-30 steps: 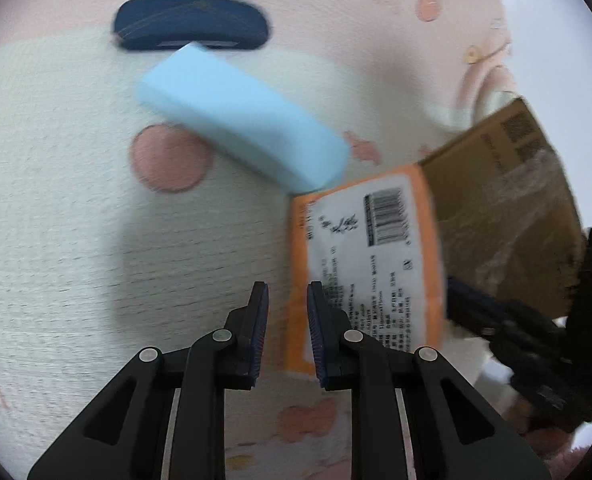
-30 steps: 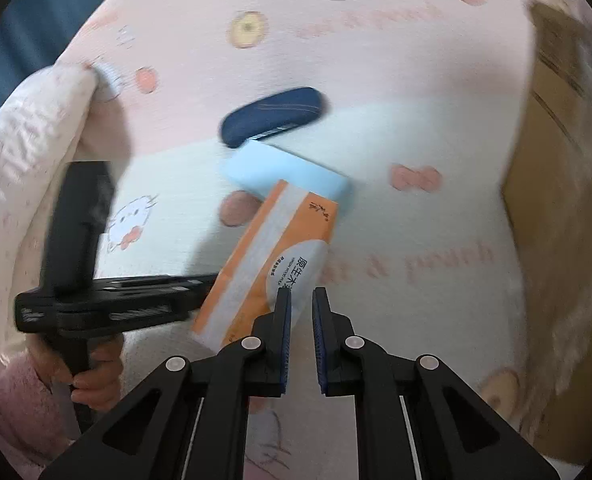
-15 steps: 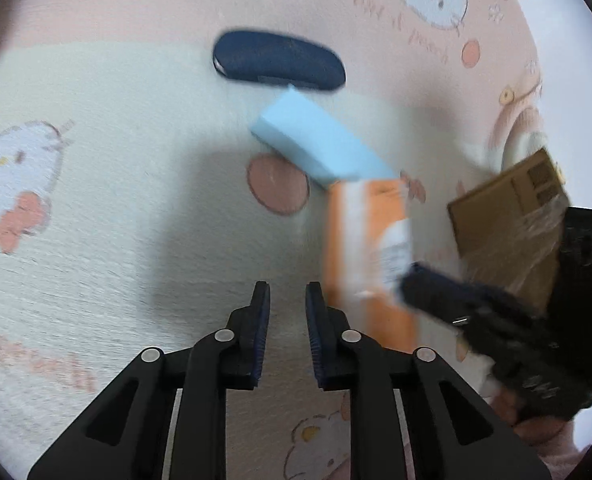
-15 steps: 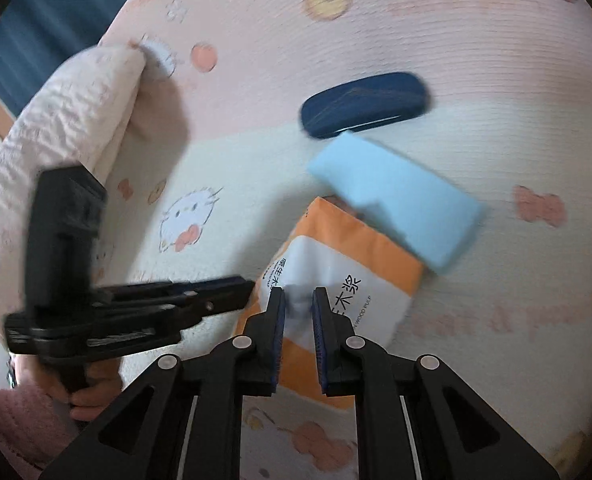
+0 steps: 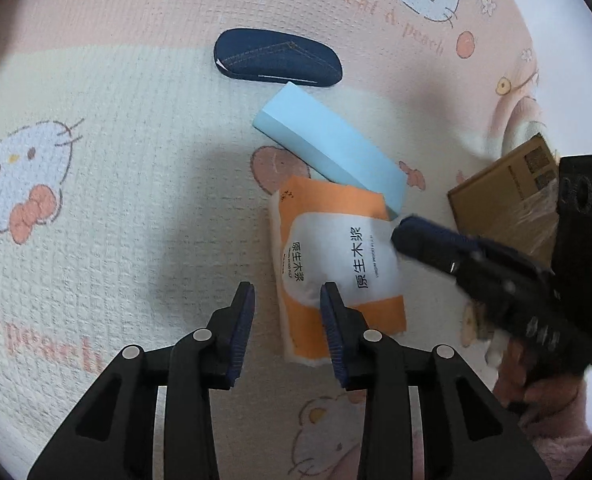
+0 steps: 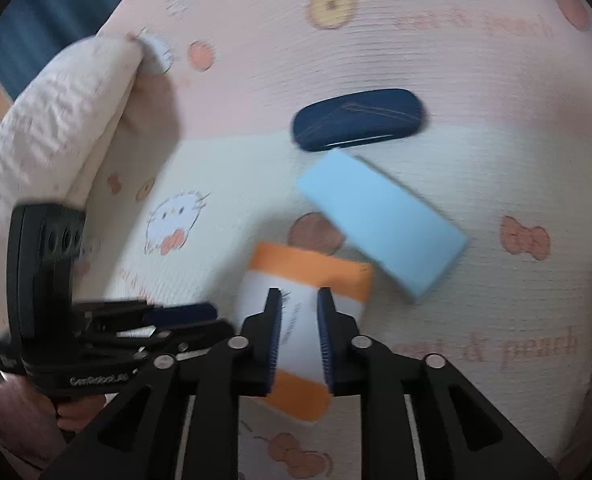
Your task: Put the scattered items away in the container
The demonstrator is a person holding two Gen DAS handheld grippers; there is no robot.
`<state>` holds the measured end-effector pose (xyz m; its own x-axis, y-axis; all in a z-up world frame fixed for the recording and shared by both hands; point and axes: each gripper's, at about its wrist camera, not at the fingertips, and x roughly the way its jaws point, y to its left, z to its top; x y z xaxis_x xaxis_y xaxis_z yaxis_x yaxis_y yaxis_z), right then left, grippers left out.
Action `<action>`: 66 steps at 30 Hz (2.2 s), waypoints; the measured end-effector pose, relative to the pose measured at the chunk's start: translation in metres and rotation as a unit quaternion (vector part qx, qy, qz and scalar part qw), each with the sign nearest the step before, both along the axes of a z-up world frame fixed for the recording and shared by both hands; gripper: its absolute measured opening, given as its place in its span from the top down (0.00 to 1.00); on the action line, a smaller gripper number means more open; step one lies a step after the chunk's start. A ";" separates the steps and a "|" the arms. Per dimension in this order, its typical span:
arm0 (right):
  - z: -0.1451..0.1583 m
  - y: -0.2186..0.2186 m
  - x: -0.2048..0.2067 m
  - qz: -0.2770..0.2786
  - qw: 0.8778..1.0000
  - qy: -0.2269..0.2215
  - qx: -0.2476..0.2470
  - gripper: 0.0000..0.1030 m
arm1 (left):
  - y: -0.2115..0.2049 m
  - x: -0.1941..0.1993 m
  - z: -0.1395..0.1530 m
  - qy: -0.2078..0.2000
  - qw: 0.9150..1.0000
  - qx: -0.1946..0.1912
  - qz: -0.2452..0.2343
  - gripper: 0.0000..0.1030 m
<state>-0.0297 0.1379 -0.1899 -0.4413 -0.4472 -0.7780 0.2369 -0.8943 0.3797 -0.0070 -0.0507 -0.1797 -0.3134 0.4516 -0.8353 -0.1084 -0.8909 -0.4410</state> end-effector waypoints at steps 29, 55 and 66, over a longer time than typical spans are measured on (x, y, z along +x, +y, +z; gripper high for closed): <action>-0.027 0.072 0.049 -0.213 0.967 -0.106 -0.093 0.53 | 0.050 0.037 0.001 0.021 0.999 0.045 0.017 0.67; -0.038 0.063 0.033 -0.198 0.975 -0.063 -0.083 0.54 | 0.065 -0.025 -0.006 0.049 0.996 0.006 -0.076 0.51; 0.039 0.054 0.042 -0.164 0.986 0.042 -0.005 0.57 | 0.063 -0.013 0.053 0.105 0.993 0.032 -0.052 0.55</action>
